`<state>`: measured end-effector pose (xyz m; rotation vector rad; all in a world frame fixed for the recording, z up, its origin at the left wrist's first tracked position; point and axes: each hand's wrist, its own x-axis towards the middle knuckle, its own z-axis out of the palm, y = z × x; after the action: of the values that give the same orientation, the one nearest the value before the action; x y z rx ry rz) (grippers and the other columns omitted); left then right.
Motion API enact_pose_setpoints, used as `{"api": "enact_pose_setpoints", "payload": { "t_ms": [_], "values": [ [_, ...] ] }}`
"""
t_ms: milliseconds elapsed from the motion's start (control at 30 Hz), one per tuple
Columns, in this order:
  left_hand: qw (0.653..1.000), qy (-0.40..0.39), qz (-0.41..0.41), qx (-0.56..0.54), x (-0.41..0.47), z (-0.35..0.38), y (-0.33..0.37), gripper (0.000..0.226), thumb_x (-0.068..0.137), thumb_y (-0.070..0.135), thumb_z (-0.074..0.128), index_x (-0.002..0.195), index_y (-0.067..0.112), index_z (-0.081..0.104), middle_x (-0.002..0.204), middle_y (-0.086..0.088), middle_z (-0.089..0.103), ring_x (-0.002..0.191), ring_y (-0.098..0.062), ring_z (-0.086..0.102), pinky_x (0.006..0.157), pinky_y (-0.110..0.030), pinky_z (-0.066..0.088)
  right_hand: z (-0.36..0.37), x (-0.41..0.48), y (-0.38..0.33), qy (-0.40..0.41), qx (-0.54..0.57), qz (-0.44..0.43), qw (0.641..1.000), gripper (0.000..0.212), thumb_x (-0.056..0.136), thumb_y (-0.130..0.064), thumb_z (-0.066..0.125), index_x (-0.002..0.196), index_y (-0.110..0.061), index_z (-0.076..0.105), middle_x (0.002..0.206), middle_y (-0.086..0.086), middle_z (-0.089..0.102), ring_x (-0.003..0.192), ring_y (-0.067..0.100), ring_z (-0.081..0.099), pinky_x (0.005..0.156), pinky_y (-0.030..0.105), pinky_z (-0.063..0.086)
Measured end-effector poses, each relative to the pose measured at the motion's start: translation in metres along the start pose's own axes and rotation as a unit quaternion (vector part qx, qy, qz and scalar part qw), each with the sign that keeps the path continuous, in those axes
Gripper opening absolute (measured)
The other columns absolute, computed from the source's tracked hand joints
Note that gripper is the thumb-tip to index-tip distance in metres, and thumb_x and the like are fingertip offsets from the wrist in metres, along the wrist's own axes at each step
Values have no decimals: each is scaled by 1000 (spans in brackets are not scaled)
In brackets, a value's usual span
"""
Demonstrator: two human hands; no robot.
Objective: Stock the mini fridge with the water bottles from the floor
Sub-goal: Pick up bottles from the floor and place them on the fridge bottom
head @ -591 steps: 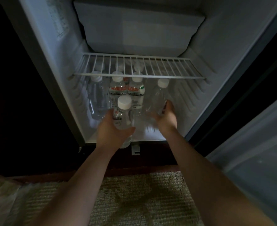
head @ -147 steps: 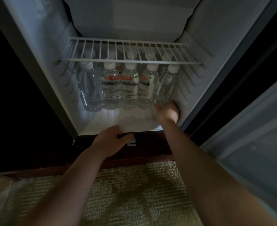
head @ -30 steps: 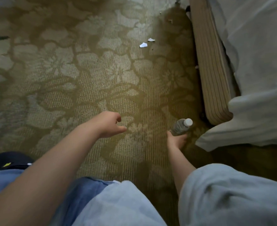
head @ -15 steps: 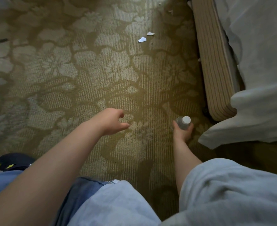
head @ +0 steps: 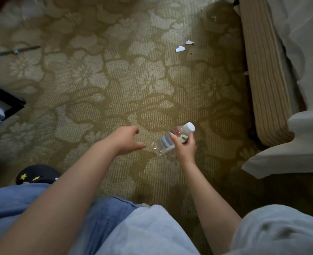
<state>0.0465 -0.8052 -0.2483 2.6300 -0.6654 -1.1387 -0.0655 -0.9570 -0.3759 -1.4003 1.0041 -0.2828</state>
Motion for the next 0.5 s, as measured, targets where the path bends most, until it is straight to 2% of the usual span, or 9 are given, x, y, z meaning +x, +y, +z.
{"api": "enact_pose_setpoints", "payload": {
  "t_ms": [100,200,267,333,400,500],
  "values": [
    [992,26,-41,-119,-5,-11,-19,69,81,30,71,140,12,40,144,-7,44,127,-23,46,98,-33,42,28,-13,-33,-122,24,-9,992,30,82,-23,72,108,-27,59,103,-5,67,97,13,65,85,33,53],
    [980,24,-87,-175,-12,-20,-42,93,72,28,80,147,14,27,151,-7,34,135,-26,38,105,-39,38,61,-24,-65,-214,-7,-47,976,28,81,-26,74,106,-23,61,101,-5,69,98,15,66,87,35,53],
    [969,24,-102,-223,-21,-23,-58,104,67,26,84,149,14,21,149,-8,36,133,-26,40,107,-40,38,86,-36,-87,-253,-48,-78,963,26,77,-33,76,98,-26,62,95,-8,69,92,13,66,84,34,54],
    [946,53,-88,-308,-30,-24,-71,94,64,16,86,141,10,32,134,-8,51,121,-24,52,100,-36,44,114,-49,-108,-282,-89,-115,948,26,70,-42,77,88,-31,62,92,-10,70,88,10,67,80,34,56],
    [923,131,-69,-355,-38,-29,-87,77,62,6,85,128,5,46,118,-8,61,110,-24,60,90,-30,49,141,-64,-127,-308,-121,-147,932,28,68,-44,78,86,-29,64,89,-7,71,86,11,68,78,34,57],
    [893,243,-67,-373,-58,-45,-118,68,54,4,87,116,6,58,107,-8,67,99,-25,66,88,-39,53,182,-89,-153,-355,-149,-190,903,30,71,-42,78,93,-26,64,88,-8,70,82,6,66,70,26,54]
  ]
}}
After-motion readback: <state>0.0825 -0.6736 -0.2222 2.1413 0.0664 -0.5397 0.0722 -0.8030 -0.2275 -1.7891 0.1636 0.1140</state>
